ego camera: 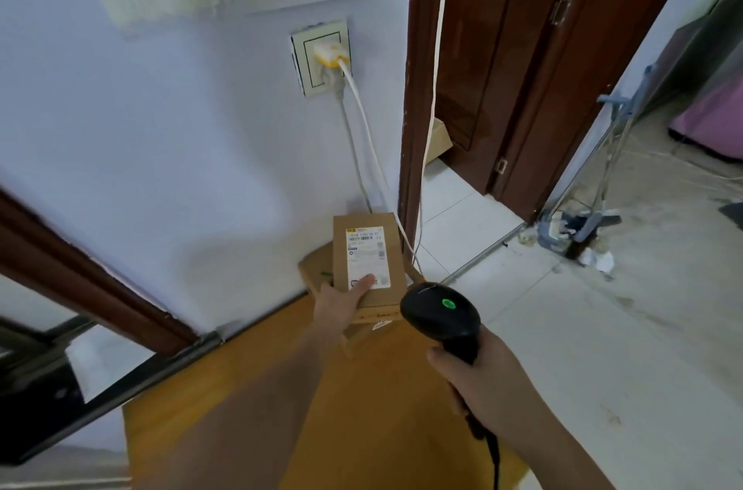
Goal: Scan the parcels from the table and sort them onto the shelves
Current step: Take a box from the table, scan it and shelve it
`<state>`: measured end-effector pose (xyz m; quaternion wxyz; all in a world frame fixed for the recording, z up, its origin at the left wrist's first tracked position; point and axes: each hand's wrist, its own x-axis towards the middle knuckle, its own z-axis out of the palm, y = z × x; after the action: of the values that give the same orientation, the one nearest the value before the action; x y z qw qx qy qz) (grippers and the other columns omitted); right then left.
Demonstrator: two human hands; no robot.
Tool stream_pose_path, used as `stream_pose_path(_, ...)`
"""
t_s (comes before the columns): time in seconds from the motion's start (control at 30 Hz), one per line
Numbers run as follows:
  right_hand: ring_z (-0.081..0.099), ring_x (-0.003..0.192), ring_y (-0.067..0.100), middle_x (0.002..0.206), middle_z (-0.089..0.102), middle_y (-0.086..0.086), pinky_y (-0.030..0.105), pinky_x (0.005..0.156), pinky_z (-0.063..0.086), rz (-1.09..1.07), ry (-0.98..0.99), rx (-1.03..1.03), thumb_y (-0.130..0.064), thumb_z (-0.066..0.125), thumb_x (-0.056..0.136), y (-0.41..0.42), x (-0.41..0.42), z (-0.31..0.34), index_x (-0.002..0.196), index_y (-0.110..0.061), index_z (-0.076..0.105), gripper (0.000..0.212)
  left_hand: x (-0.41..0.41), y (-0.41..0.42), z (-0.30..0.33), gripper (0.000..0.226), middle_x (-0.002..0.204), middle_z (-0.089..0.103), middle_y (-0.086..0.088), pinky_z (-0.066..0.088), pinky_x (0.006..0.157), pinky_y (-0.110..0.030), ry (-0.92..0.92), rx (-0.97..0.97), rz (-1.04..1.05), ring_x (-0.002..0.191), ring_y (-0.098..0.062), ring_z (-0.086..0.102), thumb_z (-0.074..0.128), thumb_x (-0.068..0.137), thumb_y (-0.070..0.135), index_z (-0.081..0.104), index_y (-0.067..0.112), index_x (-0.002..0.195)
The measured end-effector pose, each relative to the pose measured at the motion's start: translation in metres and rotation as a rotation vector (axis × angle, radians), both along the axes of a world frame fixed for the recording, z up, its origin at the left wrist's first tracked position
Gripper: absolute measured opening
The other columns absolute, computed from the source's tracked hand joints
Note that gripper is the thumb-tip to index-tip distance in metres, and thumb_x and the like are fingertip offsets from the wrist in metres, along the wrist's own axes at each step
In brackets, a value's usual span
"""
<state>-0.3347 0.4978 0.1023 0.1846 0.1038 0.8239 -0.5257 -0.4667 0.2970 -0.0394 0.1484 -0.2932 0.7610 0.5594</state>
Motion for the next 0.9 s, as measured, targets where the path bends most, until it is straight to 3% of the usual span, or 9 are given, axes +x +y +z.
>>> stream_pose_path(0.1, 0.054, 0.043, 0.007, 0.054, 0.056, 0.002, 0.026, 0.056, 0.053, 0.027, 0.026, 0.013, -0.022, 0.068, 0.091, -0.003, -0.007, -0.005, 0.095, -0.018, 0.061, 0.009, 0.007, 0.001, -0.007, 0.080, 0.120, 0.072, -0.001, 0.062, 0.089, -0.040, 0.040, 0.027, -0.003, 0.101, -0.022, 0.073, 0.079, 0.077, 0.061, 0.057, 0.013, 0.138)
stream_pose_path(0.2, 0.055, 0.044, 0.004, 0.054, 0.058, 0.000, 0.024, 0.058, 0.054, 0.016, 0.041, 0.033, -0.022, 0.070, 0.091, -0.006, -0.010, -0.011, 0.092, -0.019, 0.062, 0.009, 0.017, 0.009, -0.006, 0.058, 0.110, 0.067, 0.006, 0.058, 0.076, -0.025, 0.088, 0.014, 0.025, 0.094, -0.017, 0.067, 0.079, 0.085, 0.049, 0.054, 0.017, 0.127)
stream_pose_path(0.37, 0.054, 0.038, 0.005, 0.047, 0.057, -0.001, 0.017, 0.050, 0.050, -0.031, 0.062, 0.004, -0.020, 0.069, 0.092, -0.008, -0.013, -0.016, 0.086, -0.014, 0.061, 0.012, 0.031, 0.018, -0.015, 0.075, 0.120, 0.069, 0.006, 0.059, 0.097, -0.042, 0.162, -0.005, 0.092, 0.106, -0.017, 0.068, 0.084, 0.078, 0.051, 0.053, 0.020, 0.139)
stream_pose_path(0.57, 0.053, 0.040, 0.004, 0.047, 0.055, -0.002, 0.022, 0.053, 0.051, -0.054, 0.093, 0.029, -0.021, 0.069, 0.090, -0.015, -0.019, -0.024, 0.077, -0.011, 0.059, 0.019, 0.044, 0.021, -0.022, 0.072, 0.116, 0.059, 0.016, 0.059, 0.098, -0.041, 0.217, 0.044, 0.163, 0.112, -0.014, 0.062, 0.085, 0.083, 0.038, 0.045, 0.027, 0.142)
stream_pose_path(0.7, 0.053, 0.039, 0.004, 0.045, 0.054, -0.003, 0.020, 0.051, 0.051, -0.029, 0.087, 0.000, -0.019, 0.068, 0.092, -0.020, -0.021, -0.028, 0.076, -0.012, 0.058, 0.020, 0.054, 0.017, -0.028, 0.088, 0.136, 0.057, 0.009, 0.056, 0.101, -0.040, 0.200, 0.118, 0.235, 0.120, -0.014, 0.057, 0.084, 0.082, 0.041, 0.031, 0.028, 0.151)
stream_pose_path(0.9, 0.053, 0.037, 0.007, 0.043, 0.054, -0.002, 0.021, 0.050, 0.052, -0.007, 0.058, -0.028, -0.020, 0.066, 0.093, -0.025, -0.022, -0.030, 0.071, -0.009, 0.058, 0.026, 0.048, 0.012, -0.023, 0.080, 0.123, 0.057, 0.004, 0.055, 0.097, -0.037, 0.149, 0.161, 0.192, 0.114, -0.021, 0.060, 0.082, 0.086, 0.038, 0.027, 0.023, 0.142)
